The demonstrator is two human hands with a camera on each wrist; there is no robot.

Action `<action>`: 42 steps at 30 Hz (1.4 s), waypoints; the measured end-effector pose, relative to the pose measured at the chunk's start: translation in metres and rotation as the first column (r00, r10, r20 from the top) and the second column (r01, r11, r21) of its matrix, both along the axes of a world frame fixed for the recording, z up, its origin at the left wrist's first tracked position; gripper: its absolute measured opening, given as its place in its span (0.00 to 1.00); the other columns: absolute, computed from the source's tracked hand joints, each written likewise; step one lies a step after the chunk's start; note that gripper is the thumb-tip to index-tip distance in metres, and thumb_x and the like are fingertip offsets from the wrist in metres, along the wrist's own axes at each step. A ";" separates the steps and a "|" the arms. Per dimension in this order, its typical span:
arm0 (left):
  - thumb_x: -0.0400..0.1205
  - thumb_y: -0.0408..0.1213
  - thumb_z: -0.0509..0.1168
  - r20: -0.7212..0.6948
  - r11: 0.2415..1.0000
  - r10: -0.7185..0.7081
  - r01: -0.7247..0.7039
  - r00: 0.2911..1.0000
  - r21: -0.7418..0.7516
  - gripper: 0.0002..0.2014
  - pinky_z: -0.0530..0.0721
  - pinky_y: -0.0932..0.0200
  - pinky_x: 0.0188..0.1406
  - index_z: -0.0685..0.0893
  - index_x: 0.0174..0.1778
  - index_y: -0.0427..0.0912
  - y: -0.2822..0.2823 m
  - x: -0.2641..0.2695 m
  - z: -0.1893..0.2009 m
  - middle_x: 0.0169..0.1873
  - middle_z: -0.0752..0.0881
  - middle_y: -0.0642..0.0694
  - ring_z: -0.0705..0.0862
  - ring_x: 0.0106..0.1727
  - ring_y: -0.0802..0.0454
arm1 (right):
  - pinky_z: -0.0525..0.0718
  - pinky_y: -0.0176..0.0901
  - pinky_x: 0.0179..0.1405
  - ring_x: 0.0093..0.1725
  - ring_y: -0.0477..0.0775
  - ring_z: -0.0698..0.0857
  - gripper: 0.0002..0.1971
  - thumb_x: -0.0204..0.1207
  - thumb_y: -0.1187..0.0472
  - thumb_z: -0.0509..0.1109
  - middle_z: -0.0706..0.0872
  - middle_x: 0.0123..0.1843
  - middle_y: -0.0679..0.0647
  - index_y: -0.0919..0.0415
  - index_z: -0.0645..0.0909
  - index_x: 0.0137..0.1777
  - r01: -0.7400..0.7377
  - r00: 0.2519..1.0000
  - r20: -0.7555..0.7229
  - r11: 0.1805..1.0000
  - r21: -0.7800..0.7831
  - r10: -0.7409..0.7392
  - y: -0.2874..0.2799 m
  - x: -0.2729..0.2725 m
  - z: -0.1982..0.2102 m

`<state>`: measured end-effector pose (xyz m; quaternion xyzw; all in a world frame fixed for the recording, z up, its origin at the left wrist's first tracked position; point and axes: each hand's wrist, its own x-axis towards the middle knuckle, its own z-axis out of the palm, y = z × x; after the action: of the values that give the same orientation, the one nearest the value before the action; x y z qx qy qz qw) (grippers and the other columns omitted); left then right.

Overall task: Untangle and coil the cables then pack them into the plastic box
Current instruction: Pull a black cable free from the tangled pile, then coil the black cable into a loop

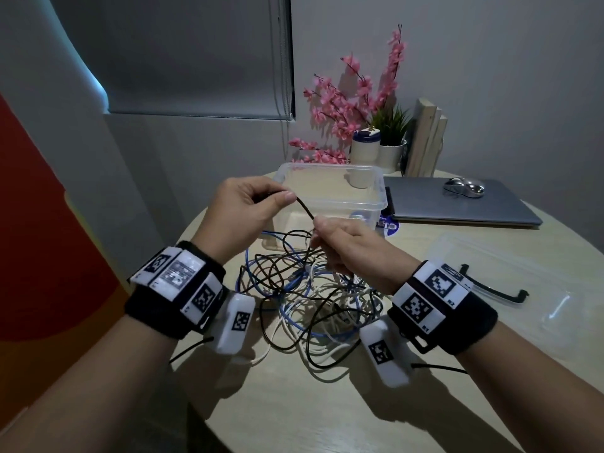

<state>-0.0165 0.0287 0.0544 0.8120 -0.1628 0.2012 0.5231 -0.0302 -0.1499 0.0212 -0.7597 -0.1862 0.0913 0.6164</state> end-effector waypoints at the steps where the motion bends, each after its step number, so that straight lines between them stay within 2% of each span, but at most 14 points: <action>1: 0.79 0.33 0.71 -0.012 0.999 0.038 -0.037 0.999 0.009 0.03 0.70 0.81 0.23 0.89 0.42 0.45 -0.001 0.000 -0.003 0.19 0.82 0.63 0.77 0.21 0.72 | 0.66 0.34 0.24 0.21 0.43 0.62 0.20 0.86 0.51 0.52 0.65 0.21 0.44 0.61 0.76 0.38 -0.025 1.000 -0.015 0.999 0.038 0.025 0.000 -0.001 0.001; 5: 0.82 0.39 0.67 -0.115 0.979 0.065 -0.041 0.991 0.201 0.10 0.72 0.81 0.30 0.88 0.58 0.47 -0.007 0.003 -0.029 0.38 0.91 0.56 0.79 0.31 0.73 | 0.60 0.41 0.27 0.19 0.46 0.62 0.20 0.88 0.56 0.50 0.67 0.18 0.49 0.60 0.70 0.34 0.018 0.996 -0.085 0.945 0.327 0.010 0.001 -0.001 0.012; 7: 0.84 0.41 0.65 -0.201 0.941 -0.015 0.081 0.980 0.329 0.11 0.73 0.70 0.31 0.87 0.60 0.50 -0.010 0.002 -0.044 0.34 0.90 0.60 0.76 0.26 0.72 | 0.63 0.42 0.26 0.16 0.47 0.67 0.19 0.88 0.56 0.49 0.76 0.19 0.53 0.60 0.69 0.35 0.072 0.995 -0.093 0.899 0.433 -0.035 0.000 0.001 0.017; 9: 0.84 0.43 0.64 -0.252 0.841 -0.053 0.179 0.966 0.510 0.10 0.77 0.58 0.34 0.87 0.57 0.51 -0.012 0.000 -0.057 0.28 0.86 0.54 0.77 0.28 0.64 | 0.73 0.40 0.24 0.19 0.50 0.79 0.18 0.88 0.56 0.49 0.88 0.31 0.61 0.60 0.68 0.37 0.130 0.988 -0.138 0.850 0.510 -0.068 -0.003 0.003 0.021; 12: 0.84 0.45 0.64 -0.334 0.685 -0.086 0.299 0.939 0.664 0.11 0.83 0.52 0.50 0.84 0.60 0.51 -0.010 -0.005 -0.065 0.45 0.88 0.52 0.84 0.45 0.54 | 0.87 0.45 0.40 0.44 0.61 0.91 0.18 0.88 0.57 0.50 0.87 0.54 0.69 0.62 0.71 0.38 0.197 0.975 -0.207 0.764 0.614 -0.085 -0.003 0.005 0.023; 14: 0.83 0.46 0.64 -0.369 0.612 -0.108 0.354 0.923 0.707 0.11 0.82 0.55 0.53 0.84 0.60 0.52 -0.008 -0.008 -0.060 0.51 0.88 0.53 0.85 0.51 0.55 | 0.85 0.52 0.55 0.54 0.61 0.88 0.17 0.87 0.59 0.52 0.86 0.55 0.68 0.63 0.74 0.39 0.244 0.968 -0.206 0.736 0.631 -0.144 -0.003 0.010 0.019; 17: 0.82 0.42 0.66 -0.308 0.509 -0.180 0.356 0.934 0.784 0.08 0.79 0.60 0.47 0.88 0.54 0.48 -0.005 -0.011 -0.047 0.46 0.89 0.53 0.85 0.49 0.55 | 0.79 0.49 0.56 0.48 0.53 0.81 0.14 0.86 0.60 0.56 0.84 0.45 0.55 0.58 0.79 0.41 0.306 0.946 -0.038 0.848 0.432 -0.321 -0.005 0.020 0.007; 21: 0.80 0.42 0.69 -0.020 0.640 -0.204 0.148 0.979 0.754 0.06 0.78 0.54 0.54 0.89 0.50 0.50 0.003 -0.007 -0.030 0.42 0.89 0.54 0.84 0.48 0.51 | 0.78 0.48 0.50 0.46 0.54 0.83 0.11 0.85 0.55 0.58 0.86 0.44 0.57 0.54 0.79 0.46 0.383 0.896 0.304 0.909 -0.163 -0.323 -0.011 0.016 0.002; 25: 0.81 0.45 0.64 0.270 0.759 -0.075 -0.121 0.960 0.640 0.08 0.72 0.45 0.59 0.88 0.48 0.50 0.009 0.005 -0.014 0.43 0.88 0.53 0.82 0.51 0.47 | 0.76 0.36 0.35 0.35 0.47 0.84 0.11 0.86 0.56 0.54 0.87 0.35 0.52 0.55 0.74 0.44 0.237 0.952 0.270 0.911 -0.337 -0.147 -0.005 0.010 0.003; 29: 0.82 0.35 0.61 0.369 0.820 -0.007 -0.206 0.929 0.535 0.06 0.75 0.45 0.53 0.84 0.49 0.46 0.009 0.016 -0.004 0.40 0.84 0.57 0.81 0.45 0.45 | 0.71 0.41 0.29 0.22 0.46 0.68 0.21 0.87 0.50 0.51 0.69 0.21 0.47 0.58 0.77 0.36 0.081 0.993 0.097 0.992 -0.101 -0.071 -0.005 0.008 -0.002; 32: 0.84 0.34 0.59 0.298 0.815 0.117 -0.263 0.947 0.516 0.07 0.78 0.43 0.52 0.82 0.51 0.44 0.014 0.026 -0.006 0.43 0.86 0.51 0.79 0.48 0.44 | 0.66 0.33 0.23 0.18 0.43 0.62 0.25 0.86 0.48 0.52 0.65 0.18 0.43 0.62 0.74 0.31 -0.018 1.000 -0.024 0.998 0.064 0.020 -0.009 0.002 0.002; 35: 0.85 0.37 0.60 0.207 0.773 0.132 -0.232 0.969 0.590 0.07 0.79 0.47 0.52 0.84 0.50 0.46 0.012 0.028 -0.018 0.43 0.86 0.50 0.81 0.48 0.45 | 0.60 0.43 0.29 0.17 0.45 0.59 0.24 0.88 0.52 0.48 0.62 0.16 0.45 0.62 0.71 0.32 -0.014 0.996 -0.080 0.954 0.299 0.039 -0.011 0.000 0.014; 39: 0.85 0.40 0.61 0.059 0.694 0.040 -0.070 0.997 0.717 0.06 0.76 0.54 0.45 0.82 0.50 0.47 -0.010 0.012 -0.042 0.38 0.85 0.51 0.81 0.44 0.48 | 0.73 0.43 0.31 0.17 0.47 0.65 0.21 0.88 0.54 0.46 0.65 0.17 0.48 0.61 0.71 0.36 0.043 0.998 -0.057 0.851 0.523 -0.016 -0.010 0.006 0.030; 42: 0.83 0.39 0.63 -0.139 0.718 -0.049 0.131 0.989 0.684 0.04 0.81 0.52 0.44 0.81 0.50 0.45 -0.025 -0.001 -0.057 0.40 0.87 0.48 0.84 0.43 0.48 | 0.84 0.42 0.33 0.26 0.52 0.82 0.19 0.88 0.55 0.48 0.82 0.24 0.55 0.61 0.71 0.39 0.071 0.996 -0.080 0.780 0.622 -0.027 -0.009 0.008 0.035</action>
<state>-0.0174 0.0035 -0.0024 0.9492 -0.2363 0.0551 0.2004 -0.0221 -0.1591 0.0564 -0.5142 -0.1656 0.0339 0.8408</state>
